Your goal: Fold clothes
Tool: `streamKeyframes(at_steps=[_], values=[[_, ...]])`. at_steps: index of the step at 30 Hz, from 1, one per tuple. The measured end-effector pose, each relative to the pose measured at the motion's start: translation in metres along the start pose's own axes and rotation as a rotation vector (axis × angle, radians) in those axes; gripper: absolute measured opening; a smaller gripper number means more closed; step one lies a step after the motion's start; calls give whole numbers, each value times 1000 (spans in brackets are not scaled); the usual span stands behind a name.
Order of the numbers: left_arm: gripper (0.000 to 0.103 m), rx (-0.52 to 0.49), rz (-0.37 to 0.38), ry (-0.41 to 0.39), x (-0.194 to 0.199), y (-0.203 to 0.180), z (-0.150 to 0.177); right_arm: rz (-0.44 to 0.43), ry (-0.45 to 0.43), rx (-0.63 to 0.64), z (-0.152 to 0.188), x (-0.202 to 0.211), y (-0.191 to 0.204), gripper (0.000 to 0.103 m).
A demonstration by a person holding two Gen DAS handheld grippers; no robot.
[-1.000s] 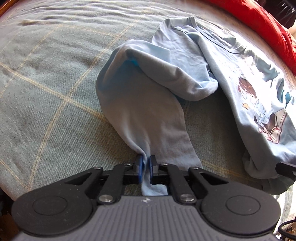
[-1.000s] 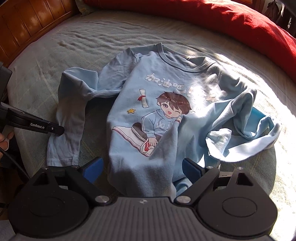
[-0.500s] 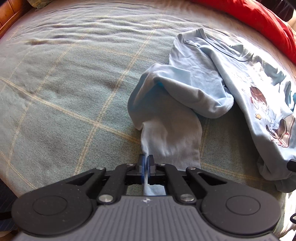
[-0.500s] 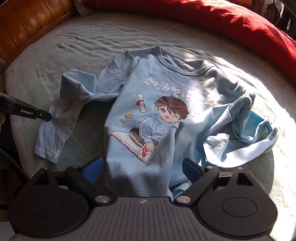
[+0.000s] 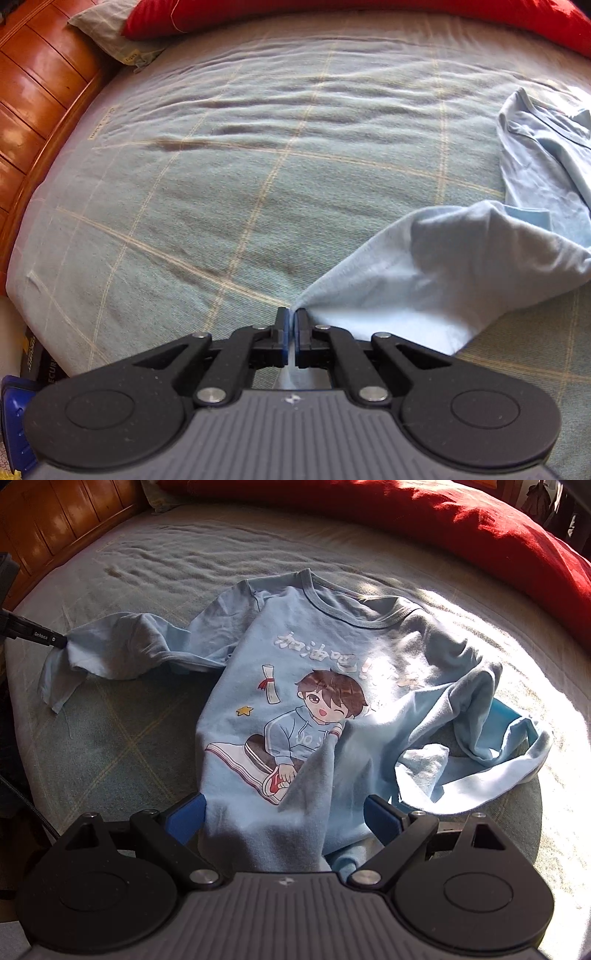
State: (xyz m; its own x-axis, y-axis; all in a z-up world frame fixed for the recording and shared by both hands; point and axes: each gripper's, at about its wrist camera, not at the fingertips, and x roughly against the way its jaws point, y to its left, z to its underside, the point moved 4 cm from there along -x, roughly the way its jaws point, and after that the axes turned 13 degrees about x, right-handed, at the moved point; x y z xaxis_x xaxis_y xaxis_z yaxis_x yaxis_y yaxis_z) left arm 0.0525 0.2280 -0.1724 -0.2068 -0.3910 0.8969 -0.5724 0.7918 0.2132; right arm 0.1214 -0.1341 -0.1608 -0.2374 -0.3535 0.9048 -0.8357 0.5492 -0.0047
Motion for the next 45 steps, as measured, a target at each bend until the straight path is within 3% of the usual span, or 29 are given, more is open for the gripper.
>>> streamKeyframes(at_steps=[5, 14, 18, 25, 28, 32, 38, 40, 45], values=[[0, -28, -66, -21, -12, 17, -16, 5, 4, -2, -2, -1, -2, 95], [0, -28, -93, -12, -16, 37, -44, 20, 12, -9, -6, -2, -8, 95], [7, -28, -105, -9, -18, 45, -56, 24, 11, -22, -8, -3, -10, 95], [15, -137, 183, -11, -2, -38, -72, 41, -6, -45, -17, -4, -15, 95], [28, -167, 325, -14, 1, -83, -83, 58, -15, -52, -21, -3, -18, 95], [29, -205, 454, 30, -7, -134, -90, 74, -18, -73, -23, -2, -24, 95], [30, -225, 515, 76, -27, -176, -96, 100, -17, -119, -23, -6, -37, 95], [38, -240, 516, 88, -35, -183, -97, 114, -17, -127, -24, -8, -43, 95], [38, -249, 501, 85, -48, -194, -101, 161, -11, -145, -26, -11, -64, 95]])
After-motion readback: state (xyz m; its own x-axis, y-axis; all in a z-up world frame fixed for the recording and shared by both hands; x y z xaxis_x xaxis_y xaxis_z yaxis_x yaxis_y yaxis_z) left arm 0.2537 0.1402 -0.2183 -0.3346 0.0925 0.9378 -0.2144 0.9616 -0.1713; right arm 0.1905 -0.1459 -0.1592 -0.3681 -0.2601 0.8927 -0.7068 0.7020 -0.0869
